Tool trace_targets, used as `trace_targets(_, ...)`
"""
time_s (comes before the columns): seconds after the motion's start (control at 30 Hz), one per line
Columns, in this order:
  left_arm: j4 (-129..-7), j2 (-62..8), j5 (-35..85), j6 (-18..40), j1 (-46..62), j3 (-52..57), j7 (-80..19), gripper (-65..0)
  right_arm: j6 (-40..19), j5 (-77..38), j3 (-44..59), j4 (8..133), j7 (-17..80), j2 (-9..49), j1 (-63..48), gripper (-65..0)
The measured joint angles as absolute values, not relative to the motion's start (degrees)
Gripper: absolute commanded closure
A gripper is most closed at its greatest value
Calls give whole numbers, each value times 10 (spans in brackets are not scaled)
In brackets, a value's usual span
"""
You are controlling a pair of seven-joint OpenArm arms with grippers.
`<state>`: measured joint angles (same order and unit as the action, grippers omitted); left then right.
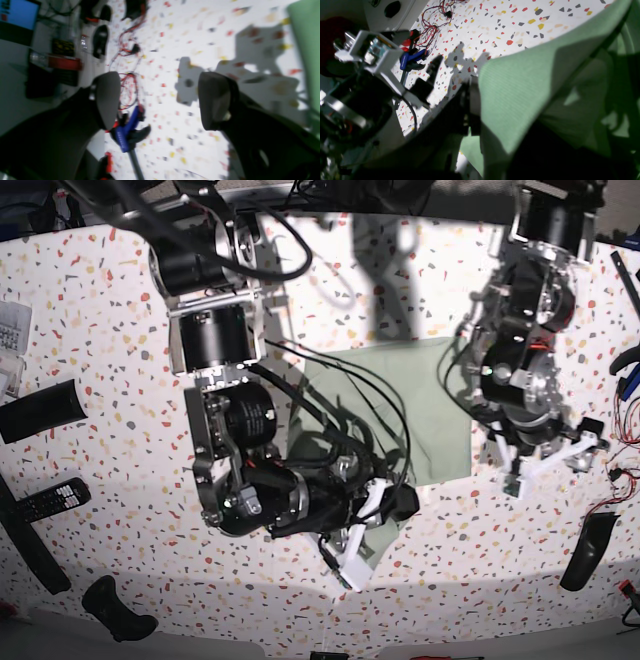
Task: Fold the T-shirt properly
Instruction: 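Lift the folded bundle with both grippers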
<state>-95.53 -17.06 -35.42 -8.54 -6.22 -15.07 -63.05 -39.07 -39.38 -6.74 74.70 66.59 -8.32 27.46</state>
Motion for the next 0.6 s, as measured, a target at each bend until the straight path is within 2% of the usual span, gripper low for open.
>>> trace_targets(0.17, -955, -209, -351, -131, -62, -121, -651, -448, -391, -393, -75, 747, 666, -85, 273, 0)
trace_targets(0.43, -955, -214, -319, -133, -62, 22, -655, -448, -391, -391, -145, 747, 665, -84, 220, 0)
trace_targets(0.6, -955, -211, -302, -130, -62, 34, -656, -448, -391, -421, -204, 747, 657, -84, 215, 0)
